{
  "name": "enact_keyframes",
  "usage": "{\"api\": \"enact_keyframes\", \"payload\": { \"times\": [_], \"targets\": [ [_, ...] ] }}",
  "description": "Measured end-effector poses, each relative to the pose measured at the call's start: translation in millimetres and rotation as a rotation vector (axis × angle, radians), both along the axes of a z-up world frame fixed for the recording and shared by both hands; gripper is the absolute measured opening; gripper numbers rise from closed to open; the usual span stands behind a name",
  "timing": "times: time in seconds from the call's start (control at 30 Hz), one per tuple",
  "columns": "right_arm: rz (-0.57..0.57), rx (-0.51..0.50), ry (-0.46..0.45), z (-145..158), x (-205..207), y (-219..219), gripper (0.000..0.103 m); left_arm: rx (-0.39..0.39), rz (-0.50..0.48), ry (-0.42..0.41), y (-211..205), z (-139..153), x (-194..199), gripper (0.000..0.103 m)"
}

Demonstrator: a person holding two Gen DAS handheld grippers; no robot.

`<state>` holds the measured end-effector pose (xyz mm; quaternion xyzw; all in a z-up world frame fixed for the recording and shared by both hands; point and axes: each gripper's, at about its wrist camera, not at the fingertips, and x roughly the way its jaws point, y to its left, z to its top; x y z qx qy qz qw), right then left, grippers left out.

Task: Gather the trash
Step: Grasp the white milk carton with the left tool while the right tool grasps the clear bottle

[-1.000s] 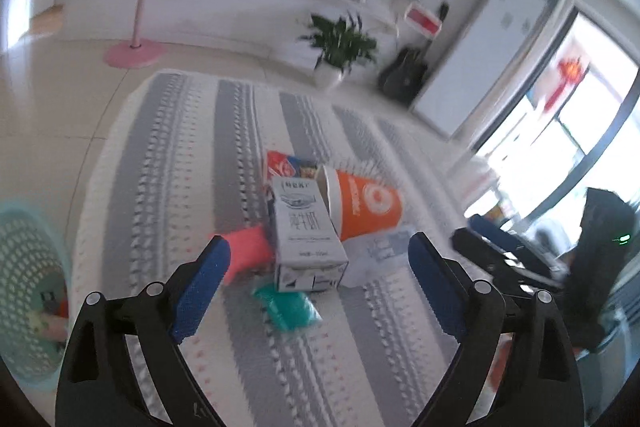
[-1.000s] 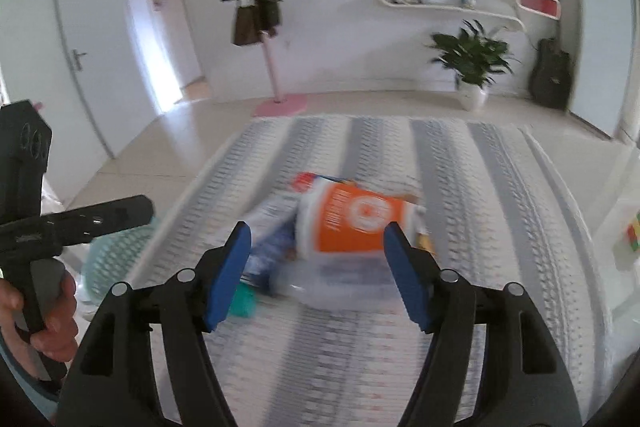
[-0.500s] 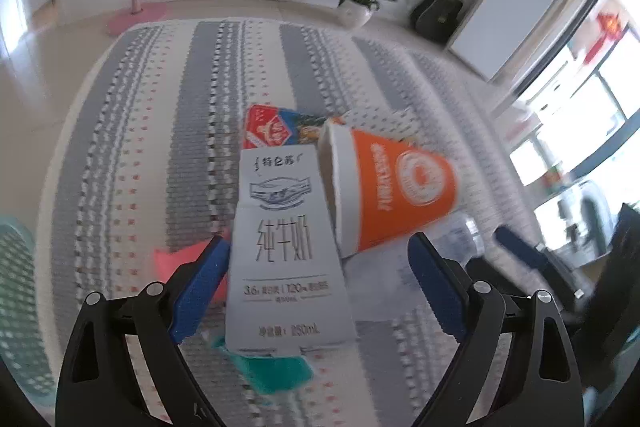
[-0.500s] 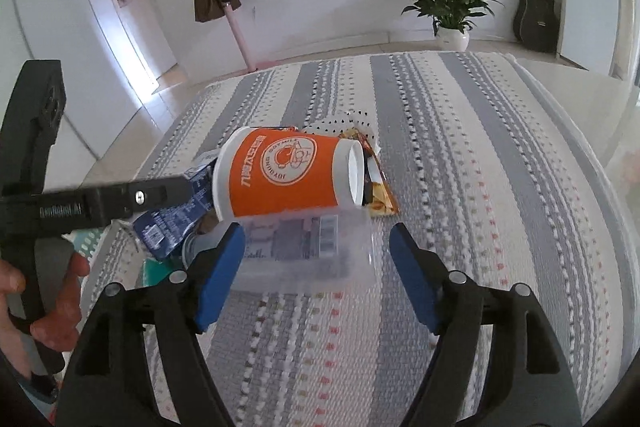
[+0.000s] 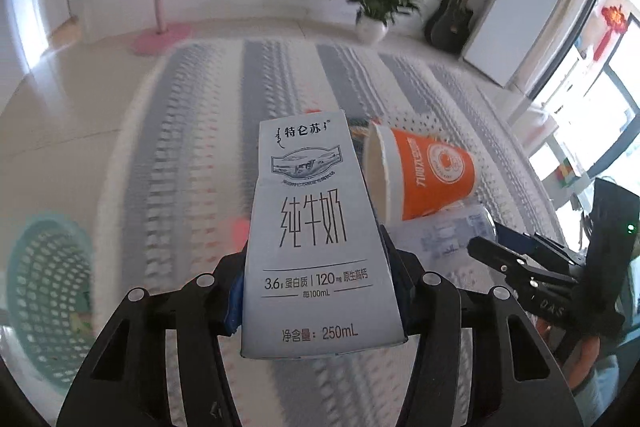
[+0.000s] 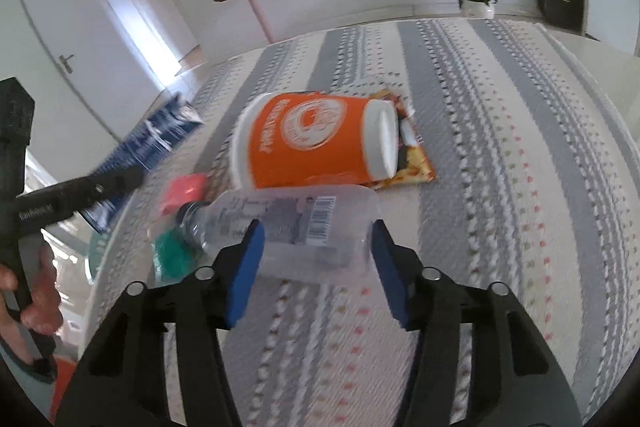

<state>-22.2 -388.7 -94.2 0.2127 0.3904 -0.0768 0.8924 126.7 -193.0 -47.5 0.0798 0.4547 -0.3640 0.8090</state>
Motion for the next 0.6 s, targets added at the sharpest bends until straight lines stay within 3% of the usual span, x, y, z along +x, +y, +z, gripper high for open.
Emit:
{"api": "enact_keyframes", "payload": {
  "times": [0.1,0.3,0.47,0.6],
  "targets": [
    [0.028,-0.017,-0.015,6.7,-13.0,20.9,0.051,-0.003,0.035,-0.052,37.3,10.2,-8.8,0.052],
    [0.159,-0.015,-0.01,15.1,-27.8,76.2,0.051,-0.067,0.135,-0.055,96.8,14.1,-18.8,0.052],
    [0.315,-0.079,-0.021,31.3,-38.4,129.0,0.051,-0.144,0.142,-0.027,116.3,4.5,-18.9,0.052],
    [0.314,-0.084,-0.055,47.6,-38.5,133.0,0.051,-0.152,0.138,-0.053,119.0,1.8,-18.1,0.052]
  ]
}}
